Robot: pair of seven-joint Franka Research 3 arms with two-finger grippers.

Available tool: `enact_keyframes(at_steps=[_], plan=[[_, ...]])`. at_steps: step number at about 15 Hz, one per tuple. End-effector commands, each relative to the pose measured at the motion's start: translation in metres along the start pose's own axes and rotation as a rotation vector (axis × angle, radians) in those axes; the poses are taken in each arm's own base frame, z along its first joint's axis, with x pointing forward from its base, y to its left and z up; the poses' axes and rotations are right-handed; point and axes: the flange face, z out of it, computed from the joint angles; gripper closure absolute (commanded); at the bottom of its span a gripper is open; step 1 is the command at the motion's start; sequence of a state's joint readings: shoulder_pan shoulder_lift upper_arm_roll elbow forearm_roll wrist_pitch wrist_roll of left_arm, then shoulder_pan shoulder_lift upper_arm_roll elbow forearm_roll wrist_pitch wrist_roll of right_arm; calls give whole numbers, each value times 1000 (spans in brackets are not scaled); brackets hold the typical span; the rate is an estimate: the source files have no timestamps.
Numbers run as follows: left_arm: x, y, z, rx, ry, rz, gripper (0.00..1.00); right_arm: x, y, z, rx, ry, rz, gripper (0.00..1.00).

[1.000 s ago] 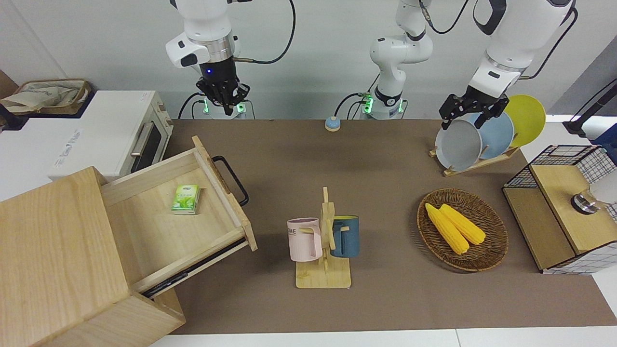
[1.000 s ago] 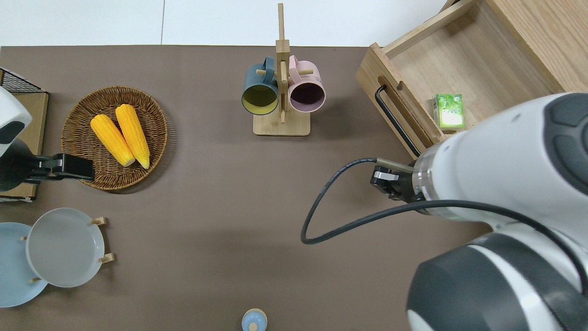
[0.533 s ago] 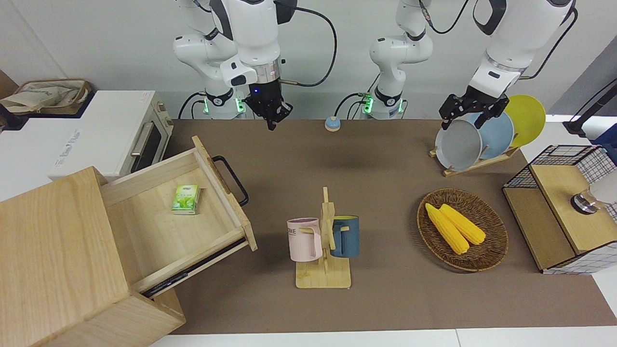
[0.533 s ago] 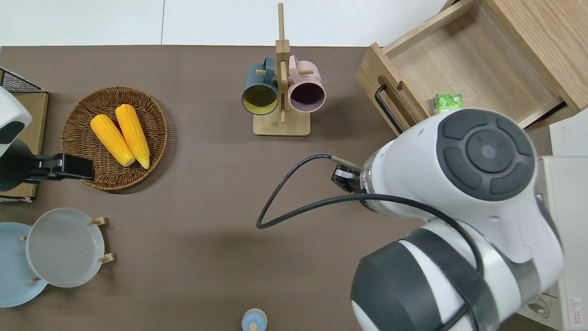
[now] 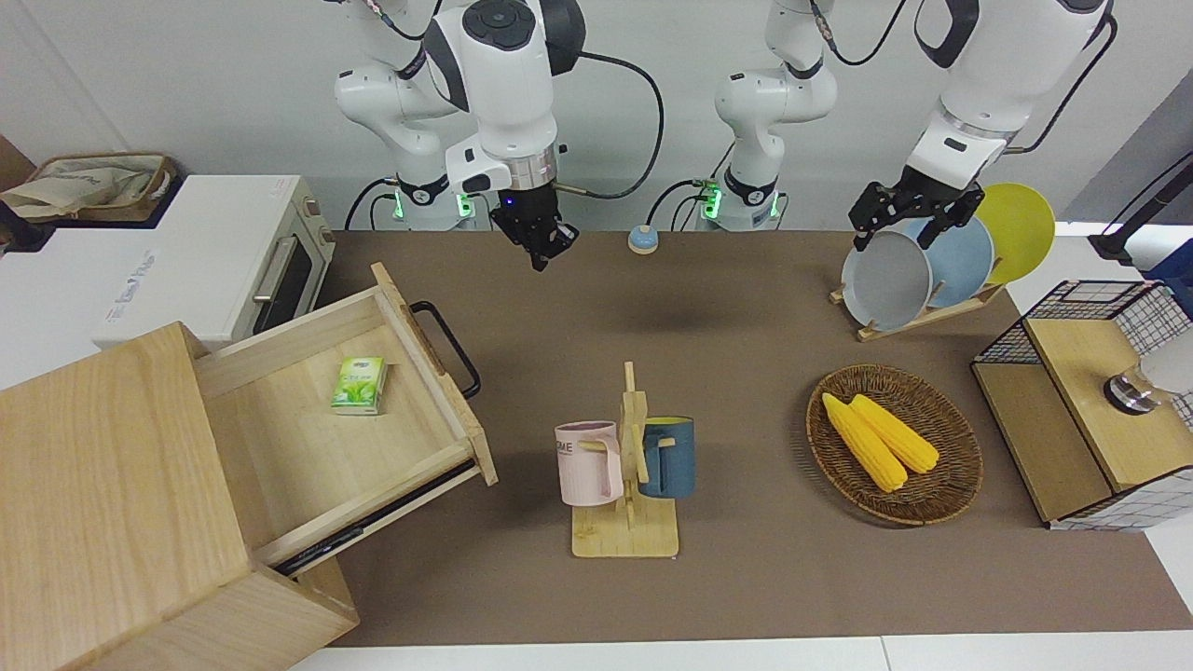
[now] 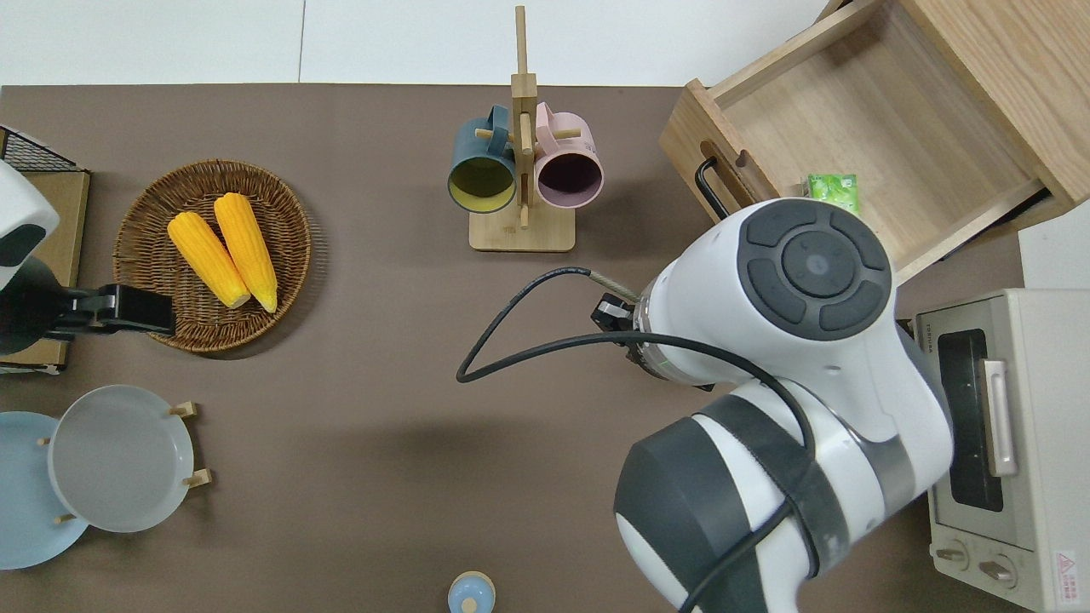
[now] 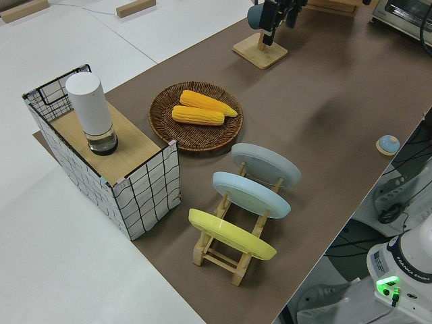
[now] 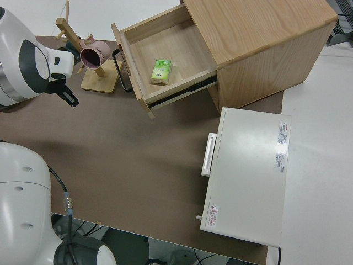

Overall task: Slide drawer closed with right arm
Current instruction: 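Move the right gripper up toward the open wooden drawer's front edge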

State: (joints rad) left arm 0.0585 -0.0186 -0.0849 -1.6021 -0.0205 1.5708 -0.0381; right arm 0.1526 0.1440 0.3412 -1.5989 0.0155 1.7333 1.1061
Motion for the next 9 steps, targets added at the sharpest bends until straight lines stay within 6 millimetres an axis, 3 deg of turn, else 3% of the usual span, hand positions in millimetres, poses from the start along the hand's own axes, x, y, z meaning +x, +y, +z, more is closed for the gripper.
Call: enact_keyframes(at_steps=[1, 9], plan=[[-3, 0, -4, 13, 4, 10, 2, 4, -8, 21, 4, -42, 60, 1000], [-3, 0, -5, 13, 5, 10, 2, 22, -11, 60, -53, -63, 97, 1000]])
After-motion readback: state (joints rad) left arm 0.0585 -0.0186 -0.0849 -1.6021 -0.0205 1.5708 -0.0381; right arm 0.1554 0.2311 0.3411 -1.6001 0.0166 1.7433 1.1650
